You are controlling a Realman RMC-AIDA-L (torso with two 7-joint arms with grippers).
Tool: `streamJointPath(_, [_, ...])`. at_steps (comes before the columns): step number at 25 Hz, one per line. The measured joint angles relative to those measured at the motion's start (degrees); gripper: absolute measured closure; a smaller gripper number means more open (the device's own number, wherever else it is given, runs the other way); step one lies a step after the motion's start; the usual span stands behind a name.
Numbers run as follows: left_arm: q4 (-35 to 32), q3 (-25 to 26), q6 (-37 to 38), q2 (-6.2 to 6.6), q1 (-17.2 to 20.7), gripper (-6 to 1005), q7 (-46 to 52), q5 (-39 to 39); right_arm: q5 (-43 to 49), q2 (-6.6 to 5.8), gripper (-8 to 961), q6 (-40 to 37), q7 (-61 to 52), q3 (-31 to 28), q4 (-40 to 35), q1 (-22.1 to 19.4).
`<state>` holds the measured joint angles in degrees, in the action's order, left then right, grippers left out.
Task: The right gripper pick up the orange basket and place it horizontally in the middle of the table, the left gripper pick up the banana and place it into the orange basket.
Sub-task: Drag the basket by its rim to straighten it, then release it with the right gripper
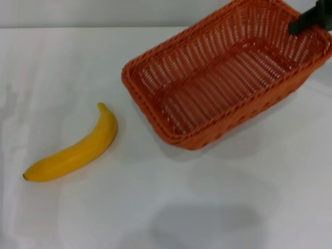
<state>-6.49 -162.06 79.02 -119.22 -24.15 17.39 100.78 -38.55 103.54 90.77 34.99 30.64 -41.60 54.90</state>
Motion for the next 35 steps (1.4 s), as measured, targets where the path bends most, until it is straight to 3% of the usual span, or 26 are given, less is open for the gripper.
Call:
streamJointPath(6, [0.8, 0.0, 0.0, -0.02, -1.2, 110, 0.0, 0.0, -7.7, 0.67, 775, -3.7, -2.9, -1.1, -1.2, -6.1])
streamJointPath(8, [1.3, 0.0, 0.0, -0.01, -1.6, 110, 0.0, 0.0, -9.7, 1.47, 775, -4.5, -3.7, -1.2, -2.7, -8.1])
streamJointPath(11, [2.0, 0.0, 0.0, 0.01, -2.0, 110, 0.0, 0.6, -11.3, 4.15, 774, -5.1, -4.6, -1.2, -6.6, -11.3])
streamJointPath(13, [2.2, 0.0, 0.2, 0.02, -2.0, 110, 0.0, 0.9, -12.2, 7.19, 774, -5.8, -5.0, -1.3, -10.6, -13.7])
streamJointPath(14, [2.2, 0.0, 0.4, 0.05, -2.0, 110, 0.0, 1.0, -12.6, 8.1, 774, -6.0, -5.1, -1.3, -11.7, -14.5])
streamJointPath(15, [2.3, 0.0, 0.5, 0.06, -2.1, 110, 0.0, 1.3, -12.6, 8.1, 773, -6.0, -5.1, -1.3, -11.7, -14.5])
streamJointPath(16, [2.5, 0.0, 0.7, 0.08, -2.1, 110, 0.0, 1.6, -14.4, 10.64, 773, -7.1, -5.2, -1.1, -14.4, -16.8])
streamJointPath(18, [3.1, 0.0, 0.8, 0.1, -2.4, 110, 0.0, 2.0, -17.8, 11.99, 773, -8.9, -5.2, 1.1, -15.2, -19.5])
streamJointPath(27, [4.0, 0.0, 1.6, 0.14, -2.9, 109, 0.0, 2.0, -36.1, 12.06, 771, -24.4, -1.2, 24.7, -13.3, -29.7])
streamJointPath(35, [4.5, -0.1, 1.7, 0.23, -2.9, 109, 0.2, 2.0, -45.7, 12.23, 769, -33.3, 2.9, 34.1, -10.7, -31.9])
